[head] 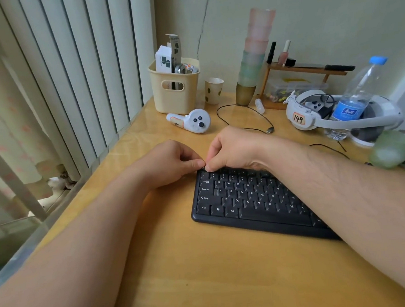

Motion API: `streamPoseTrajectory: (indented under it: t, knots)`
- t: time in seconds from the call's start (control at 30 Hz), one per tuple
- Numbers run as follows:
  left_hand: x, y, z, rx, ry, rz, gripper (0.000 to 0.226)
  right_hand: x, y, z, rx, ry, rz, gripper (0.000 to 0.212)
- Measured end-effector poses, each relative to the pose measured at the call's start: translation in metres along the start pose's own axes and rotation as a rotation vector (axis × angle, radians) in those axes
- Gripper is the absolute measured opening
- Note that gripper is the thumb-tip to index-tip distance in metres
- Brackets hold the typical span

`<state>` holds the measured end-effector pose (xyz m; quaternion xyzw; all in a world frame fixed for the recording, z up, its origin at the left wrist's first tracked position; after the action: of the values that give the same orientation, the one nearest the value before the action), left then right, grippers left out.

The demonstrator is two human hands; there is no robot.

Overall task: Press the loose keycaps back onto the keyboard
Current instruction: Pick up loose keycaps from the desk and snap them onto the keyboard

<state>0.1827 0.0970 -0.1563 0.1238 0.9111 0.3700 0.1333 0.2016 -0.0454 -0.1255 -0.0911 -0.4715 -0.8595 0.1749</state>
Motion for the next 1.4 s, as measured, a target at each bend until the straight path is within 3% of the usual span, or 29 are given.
streamPoseTrajectory:
  t: [0.57, 1.1, 1.4]
  knots:
    - [-0.004, -0.001, 0.004, -0.013, 0.007, -0.01, 0.007, -0.006, -0.003, -0.01, -0.04, -0.062, 0.027, 0.01]
    - [-0.003, 0.0, 0.005, -0.001, -0.005, -0.023, 0.008, 0.0, -0.005, 0.001, 0.16, 0.01, -0.016, 0.004]
    - [-0.004, 0.0, 0.004, -0.018, -0.004, -0.007, 0.013, -0.007, -0.002, -0.006, 0.042, -0.047, 0.032, 0.003]
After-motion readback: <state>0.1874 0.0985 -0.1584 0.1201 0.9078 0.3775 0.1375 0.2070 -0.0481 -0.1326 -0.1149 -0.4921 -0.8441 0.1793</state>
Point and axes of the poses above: each hand's wrist, its own x-axis away from the middle knuckle, its own y-axis out of the back of the hand, z = x × y, the point moved 9 cm from there along -x, towards the middle knuckle, and after that the axes turned 12 degrees about -y, right-handed, at the moved point
